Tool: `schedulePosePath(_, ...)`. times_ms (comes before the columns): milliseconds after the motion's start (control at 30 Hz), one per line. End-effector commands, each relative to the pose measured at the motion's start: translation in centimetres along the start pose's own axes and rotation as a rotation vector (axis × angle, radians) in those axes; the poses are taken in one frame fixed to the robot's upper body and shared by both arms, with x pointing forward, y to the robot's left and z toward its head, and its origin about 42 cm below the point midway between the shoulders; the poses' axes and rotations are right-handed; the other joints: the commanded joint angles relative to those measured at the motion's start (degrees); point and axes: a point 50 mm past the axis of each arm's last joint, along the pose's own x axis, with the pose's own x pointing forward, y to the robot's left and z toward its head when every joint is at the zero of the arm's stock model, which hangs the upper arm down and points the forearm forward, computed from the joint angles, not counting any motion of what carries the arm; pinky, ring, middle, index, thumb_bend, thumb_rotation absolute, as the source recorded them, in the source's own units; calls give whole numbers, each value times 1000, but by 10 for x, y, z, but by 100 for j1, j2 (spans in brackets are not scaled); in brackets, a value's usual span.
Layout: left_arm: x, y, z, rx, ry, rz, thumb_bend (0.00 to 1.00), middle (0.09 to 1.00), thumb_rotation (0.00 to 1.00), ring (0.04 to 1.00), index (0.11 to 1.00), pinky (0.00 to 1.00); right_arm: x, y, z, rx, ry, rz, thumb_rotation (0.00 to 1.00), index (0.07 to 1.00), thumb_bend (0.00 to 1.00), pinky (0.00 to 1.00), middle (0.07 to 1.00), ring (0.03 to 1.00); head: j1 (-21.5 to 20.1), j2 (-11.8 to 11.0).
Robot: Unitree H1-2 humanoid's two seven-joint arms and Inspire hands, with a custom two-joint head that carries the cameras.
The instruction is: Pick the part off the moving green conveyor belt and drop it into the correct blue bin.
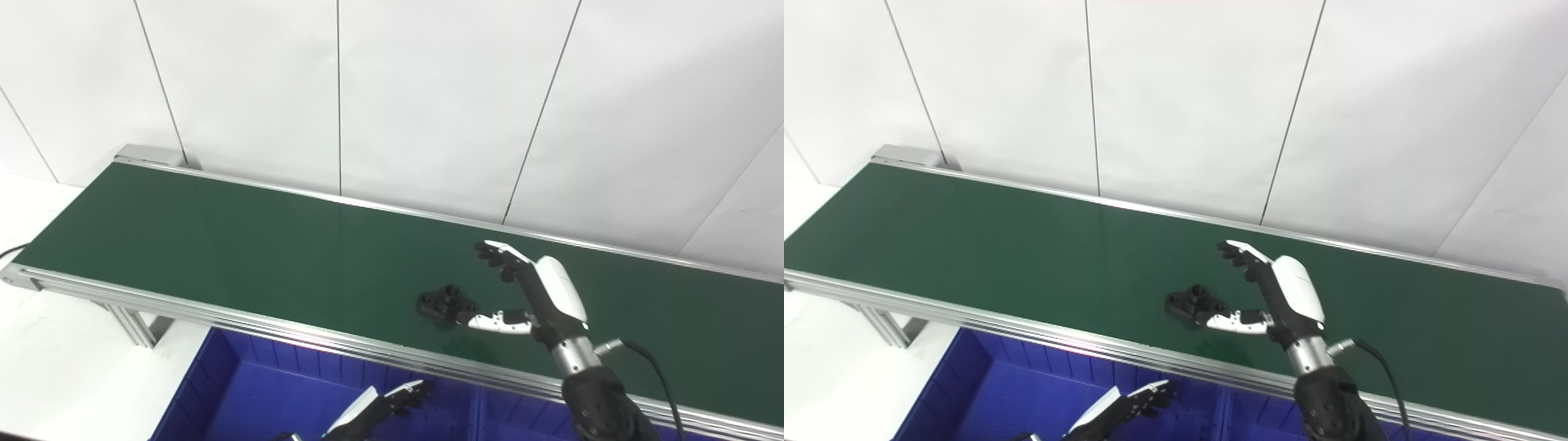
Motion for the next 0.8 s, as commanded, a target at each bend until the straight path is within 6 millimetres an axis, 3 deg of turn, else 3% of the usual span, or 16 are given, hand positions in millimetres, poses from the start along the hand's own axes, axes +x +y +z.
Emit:
schedulePosePath(0, 5, 10, 14, -1, -86, 16, 742, 888, 426, 857, 900, 800, 18, -15, 7, -57, 1, -13, 261, 806, 833, 686, 793, 777, -1, 7)
schedulePosePath(267, -1, 21, 20, -28, -122, 20, 740, 892, 373, 846, 888, 773, 34, -32, 2, -204, 30, 51, 185, 800, 825, 680, 791, 769, -290, 505)
schedulePosePath(767, -1, 28, 30, -36, -163, 21, 734, 876, 350, 835, 880, 757, 34, -53, -16, -395, 95, 181, 168, 779, 818, 684, 770, 752, -406, 892)
